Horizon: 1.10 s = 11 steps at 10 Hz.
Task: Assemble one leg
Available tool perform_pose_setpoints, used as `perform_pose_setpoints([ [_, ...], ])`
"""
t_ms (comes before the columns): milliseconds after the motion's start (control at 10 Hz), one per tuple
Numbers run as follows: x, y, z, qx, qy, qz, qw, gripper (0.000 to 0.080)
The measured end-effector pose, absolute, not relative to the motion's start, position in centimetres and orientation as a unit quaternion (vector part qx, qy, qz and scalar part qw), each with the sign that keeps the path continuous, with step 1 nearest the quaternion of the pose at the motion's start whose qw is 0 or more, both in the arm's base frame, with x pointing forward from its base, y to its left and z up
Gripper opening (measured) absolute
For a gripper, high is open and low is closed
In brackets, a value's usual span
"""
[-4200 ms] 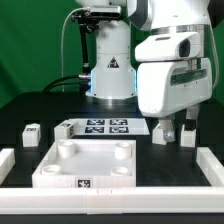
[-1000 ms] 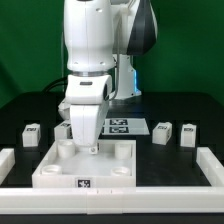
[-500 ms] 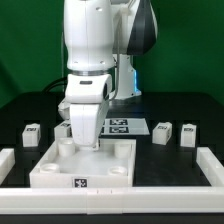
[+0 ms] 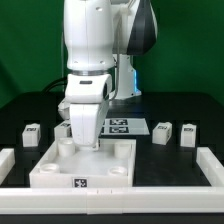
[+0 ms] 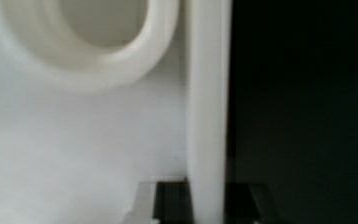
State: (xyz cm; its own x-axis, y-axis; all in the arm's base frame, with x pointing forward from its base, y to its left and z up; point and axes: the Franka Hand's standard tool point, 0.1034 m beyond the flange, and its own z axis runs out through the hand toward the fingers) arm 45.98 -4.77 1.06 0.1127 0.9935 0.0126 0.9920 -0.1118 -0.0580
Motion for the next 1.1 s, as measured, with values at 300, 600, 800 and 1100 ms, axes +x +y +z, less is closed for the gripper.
perform_pose_setpoints([
  [300, 46.6, 0.4, 1.0, -0.711, -0.703, 0.011, 0.028, 0.006],
  [600, 48.5, 5.5, 1.0, -0.693, -0.72, 0.005, 0.026, 0.006],
  [800, 49.3, 6.5, 1.0, -0.705, -0.708, 0.002, 0.024, 0.006],
  [1100, 49.3, 6.3, 0.9, -0.71, -0.704, 0.006, 0.027, 0.0301],
])
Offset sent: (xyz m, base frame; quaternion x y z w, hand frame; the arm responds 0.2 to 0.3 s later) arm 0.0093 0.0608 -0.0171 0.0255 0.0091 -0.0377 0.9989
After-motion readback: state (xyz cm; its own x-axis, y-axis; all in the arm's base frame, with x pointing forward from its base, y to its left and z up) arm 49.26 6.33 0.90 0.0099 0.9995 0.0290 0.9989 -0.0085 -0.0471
